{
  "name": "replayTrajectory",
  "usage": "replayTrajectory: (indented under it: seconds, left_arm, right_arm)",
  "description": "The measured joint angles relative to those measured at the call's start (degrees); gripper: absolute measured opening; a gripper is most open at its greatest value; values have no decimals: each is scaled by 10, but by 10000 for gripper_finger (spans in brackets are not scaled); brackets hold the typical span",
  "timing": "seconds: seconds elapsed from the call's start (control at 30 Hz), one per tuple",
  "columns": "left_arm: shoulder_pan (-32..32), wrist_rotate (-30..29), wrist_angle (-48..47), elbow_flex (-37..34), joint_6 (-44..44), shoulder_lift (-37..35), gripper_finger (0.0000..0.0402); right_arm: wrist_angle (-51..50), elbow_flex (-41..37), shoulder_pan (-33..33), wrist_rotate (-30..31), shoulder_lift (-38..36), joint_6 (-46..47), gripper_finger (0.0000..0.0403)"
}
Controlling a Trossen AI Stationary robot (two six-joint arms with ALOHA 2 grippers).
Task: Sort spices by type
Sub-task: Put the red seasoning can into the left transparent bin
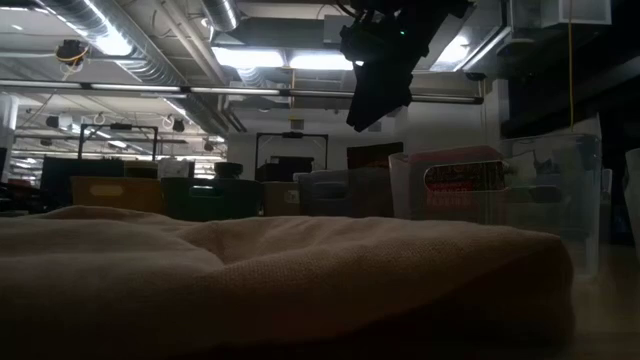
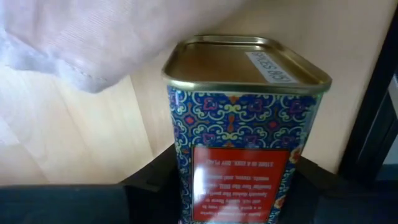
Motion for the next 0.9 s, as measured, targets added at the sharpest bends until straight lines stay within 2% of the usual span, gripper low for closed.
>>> replayTrajectory:
  seconds: [0.3,0.5,0.9]
  left_arm:
    - [44,12,-2,0,-14,-9,167]
    - [83,60,-7,1,-7,-49,167]
    - [173,65,-6,1,-16,-153,167]
  right_arm:
    - [0,0,0,0,0,-30,172]
    - [6,0,0,0,0,-29,172]
    - [76,0,0,0,0,-28,172]
